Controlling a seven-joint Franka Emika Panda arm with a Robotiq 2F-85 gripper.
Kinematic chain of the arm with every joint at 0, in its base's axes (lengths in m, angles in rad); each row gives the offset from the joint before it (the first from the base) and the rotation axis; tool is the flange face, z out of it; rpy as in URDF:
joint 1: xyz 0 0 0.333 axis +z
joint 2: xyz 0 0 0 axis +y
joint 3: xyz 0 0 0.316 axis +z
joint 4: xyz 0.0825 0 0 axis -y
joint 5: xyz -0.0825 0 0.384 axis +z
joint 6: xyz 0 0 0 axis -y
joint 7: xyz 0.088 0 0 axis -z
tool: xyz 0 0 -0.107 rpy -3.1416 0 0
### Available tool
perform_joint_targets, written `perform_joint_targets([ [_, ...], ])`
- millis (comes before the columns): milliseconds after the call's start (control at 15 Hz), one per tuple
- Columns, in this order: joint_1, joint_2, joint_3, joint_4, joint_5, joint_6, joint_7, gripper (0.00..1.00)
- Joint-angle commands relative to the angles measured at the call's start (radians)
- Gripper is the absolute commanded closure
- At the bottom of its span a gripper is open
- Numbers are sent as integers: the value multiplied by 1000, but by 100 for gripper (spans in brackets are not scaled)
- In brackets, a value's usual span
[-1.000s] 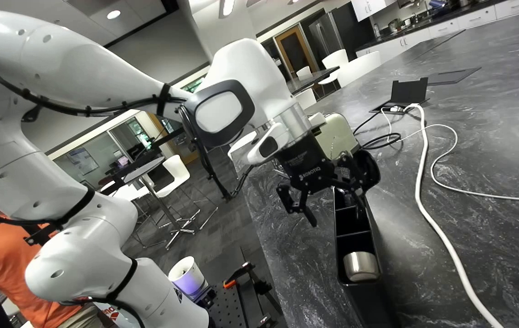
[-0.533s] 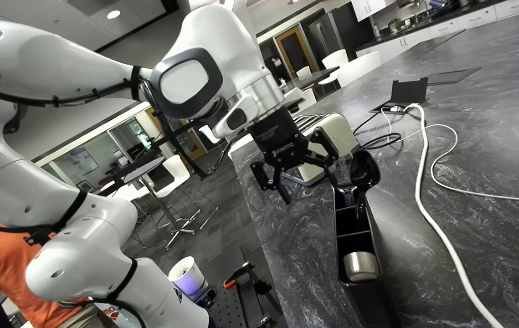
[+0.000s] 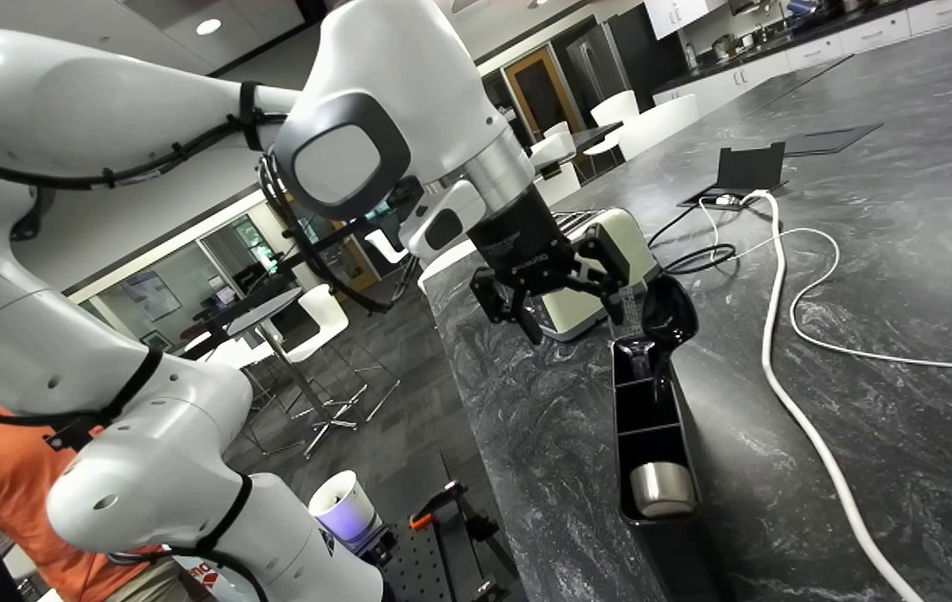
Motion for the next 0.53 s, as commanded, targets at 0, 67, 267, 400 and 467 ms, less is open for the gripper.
perform_joint_targets([
  [0, -3, 66, -10, 15, 54, 107, -2, 0],
  [67, -5, 81, -10, 15, 52, 143, 4, 0],
  [267, 1, 131, -13, 18, 57, 228, 8, 0],
  [400, 10, 159, -16, 23, 78, 252, -6, 0],
  [467, 13, 172, -17, 26, 90, 260, -11, 0],
])
